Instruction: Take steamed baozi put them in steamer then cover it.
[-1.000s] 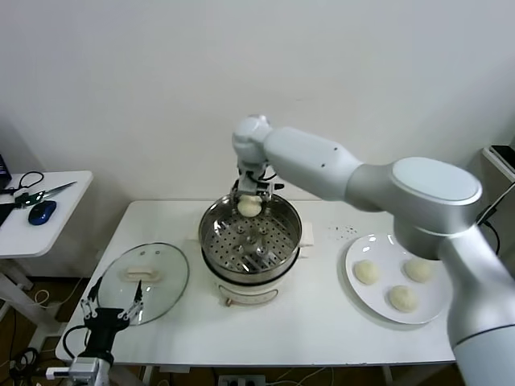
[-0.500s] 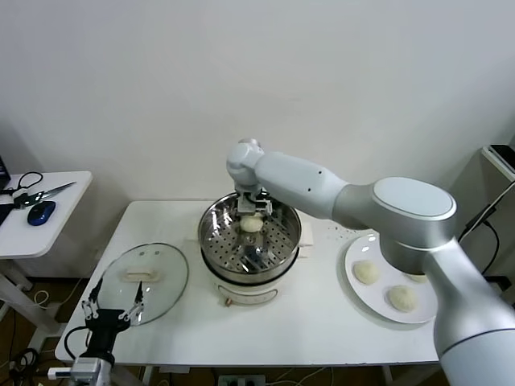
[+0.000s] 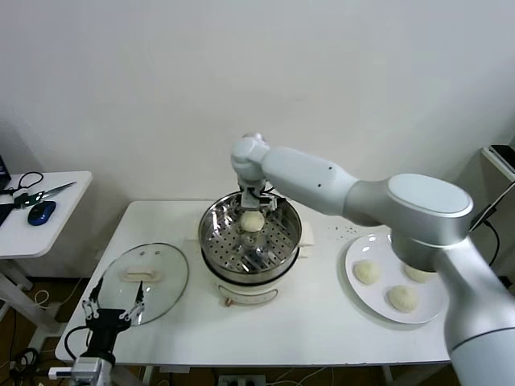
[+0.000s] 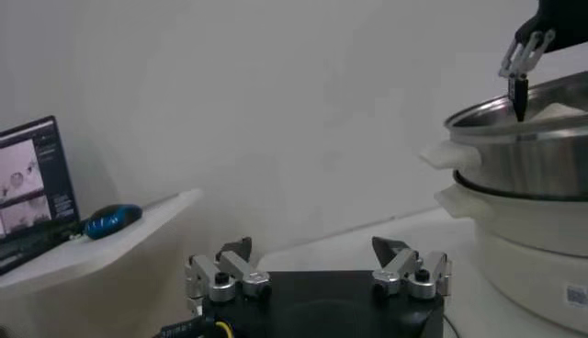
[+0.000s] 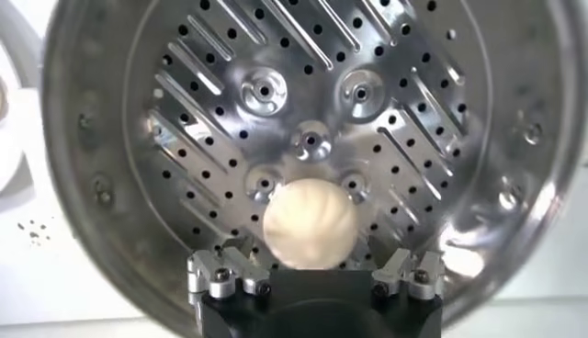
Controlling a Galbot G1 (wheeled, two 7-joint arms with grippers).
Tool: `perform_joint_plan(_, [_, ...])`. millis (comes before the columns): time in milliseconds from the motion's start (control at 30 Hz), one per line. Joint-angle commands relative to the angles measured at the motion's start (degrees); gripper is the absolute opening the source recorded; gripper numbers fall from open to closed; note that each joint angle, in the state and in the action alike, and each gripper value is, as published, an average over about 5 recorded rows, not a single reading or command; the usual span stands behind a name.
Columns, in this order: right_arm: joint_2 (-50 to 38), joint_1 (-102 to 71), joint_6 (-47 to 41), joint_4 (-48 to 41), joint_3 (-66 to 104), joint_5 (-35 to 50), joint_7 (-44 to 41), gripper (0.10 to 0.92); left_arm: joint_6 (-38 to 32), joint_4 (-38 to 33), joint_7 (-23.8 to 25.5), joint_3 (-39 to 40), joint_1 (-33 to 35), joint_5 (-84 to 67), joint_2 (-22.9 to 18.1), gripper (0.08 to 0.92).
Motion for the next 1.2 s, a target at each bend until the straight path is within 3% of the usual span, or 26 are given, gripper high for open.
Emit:
perform_joint_plan(33, [-12.9, 9.8, -16.5, 10.6, -9.0, 20.7, 8.1, 0.823, 0.1, -0.3, 0.0, 0.0, 0.1, 0.1, 0.1, 0.823])
perform_joint_plan(200, [-22.1, 11.8, -32.3, 11.1, -8.1, 36.7, 2.5, 0.823, 0.2, -1.0, 0.0, 0.2, 0.3, 0.5, -0.3, 0.823])
perform_joint_plan(367, [-31.6, 11.0, -38.1, 11.7, -10.9, 44.3, -1.1, 0.823, 0.2, -1.3, 0.0, 0.3, 0.7, 0.9, -0.8, 0.823])
perform_joint_plan(700, [-42.1, -3.6, -37.4, 11.7, -7.6, 36.8, -2.2, 0.823, 0.0, -0.9, 0.0, 0.5, 1.2, 1.9, -1.3, 0.823])
perform_joint_plan(1200, [-37.9, -26.8, -36.6, 4.2, 11.1, 25.4, -0.5, 0.823, 0.2, -1.4, 0.0, 0.5, 1.9, 2.8, -2.1, 0.823])
